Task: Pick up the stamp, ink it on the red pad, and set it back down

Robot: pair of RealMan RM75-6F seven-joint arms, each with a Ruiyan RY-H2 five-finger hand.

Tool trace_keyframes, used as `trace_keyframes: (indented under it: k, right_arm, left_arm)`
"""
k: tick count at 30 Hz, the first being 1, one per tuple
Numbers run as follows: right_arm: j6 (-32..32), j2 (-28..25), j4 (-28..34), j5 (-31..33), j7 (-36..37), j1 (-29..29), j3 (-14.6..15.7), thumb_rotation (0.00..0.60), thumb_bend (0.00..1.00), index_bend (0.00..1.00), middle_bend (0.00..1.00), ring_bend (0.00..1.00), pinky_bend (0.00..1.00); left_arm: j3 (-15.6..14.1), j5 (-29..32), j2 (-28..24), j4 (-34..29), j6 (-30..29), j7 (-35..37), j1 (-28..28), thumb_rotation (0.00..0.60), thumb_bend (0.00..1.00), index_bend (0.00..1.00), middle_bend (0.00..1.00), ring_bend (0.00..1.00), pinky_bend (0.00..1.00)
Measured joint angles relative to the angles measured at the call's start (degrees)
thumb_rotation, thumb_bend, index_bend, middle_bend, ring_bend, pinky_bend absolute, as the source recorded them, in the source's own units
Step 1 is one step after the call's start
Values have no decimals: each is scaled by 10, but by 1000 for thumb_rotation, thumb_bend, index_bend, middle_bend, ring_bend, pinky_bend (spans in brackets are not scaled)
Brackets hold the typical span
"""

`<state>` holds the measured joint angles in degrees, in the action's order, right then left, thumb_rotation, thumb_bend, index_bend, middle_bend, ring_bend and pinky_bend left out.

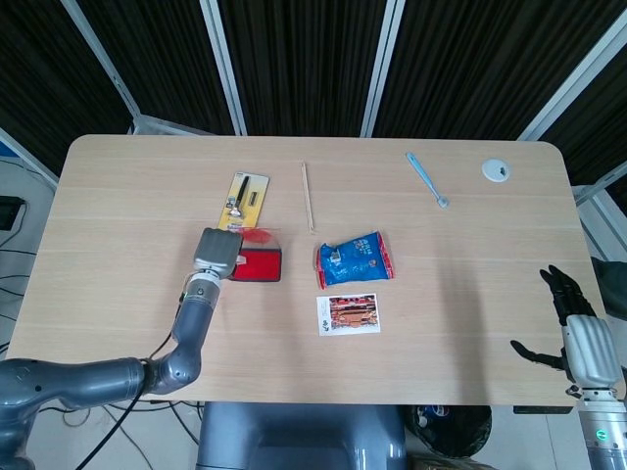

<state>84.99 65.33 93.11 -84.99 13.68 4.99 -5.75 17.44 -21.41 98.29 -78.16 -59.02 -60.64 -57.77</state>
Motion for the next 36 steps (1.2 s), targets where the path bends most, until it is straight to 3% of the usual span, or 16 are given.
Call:
trace_keyframes:
  k: [6, 12, 21, 27, 36]
  right_arm:
    - [0, -1, 0, -1, 3, 0, 1, 600, 119, 0, 0, 0, 186]
    - [-1, -1, 0, -1, 7, 0, 1, 600, 119, 0, 0, 0, 185]
    - [-3, -3, 1, -1, 11, 0, 1, 600, 120, 0, 0, 0, 185]
    - [-2, -3, 1, -2, 12, 0, 1, 600, 120, 0, 0, 0, 185]
    - [-2, -3, 0, -1, 13, 0, 1, 600, 120, 0, 0, 0, 185]
  left_arm:
    - [16, 90, 6, 12, -3, -67, -43, 600, 654, 700, 728, 518, 577]
    - [6, 127, 4, 21, 22, -109, -75, 600, 654, 701, 727, 518, 575]
    - [-19, 113, 0, 34, 74, -106, -85, 600, 654, 702, 728, 518, 574]
    - [-38, 86, -2, 45, 87, -78, -88, 600, 653, 703, 728, 517, 574]
    - [-57, 95, -1, 54, 99, -69, -101, 600, 653, 705, 728, 517, 572]
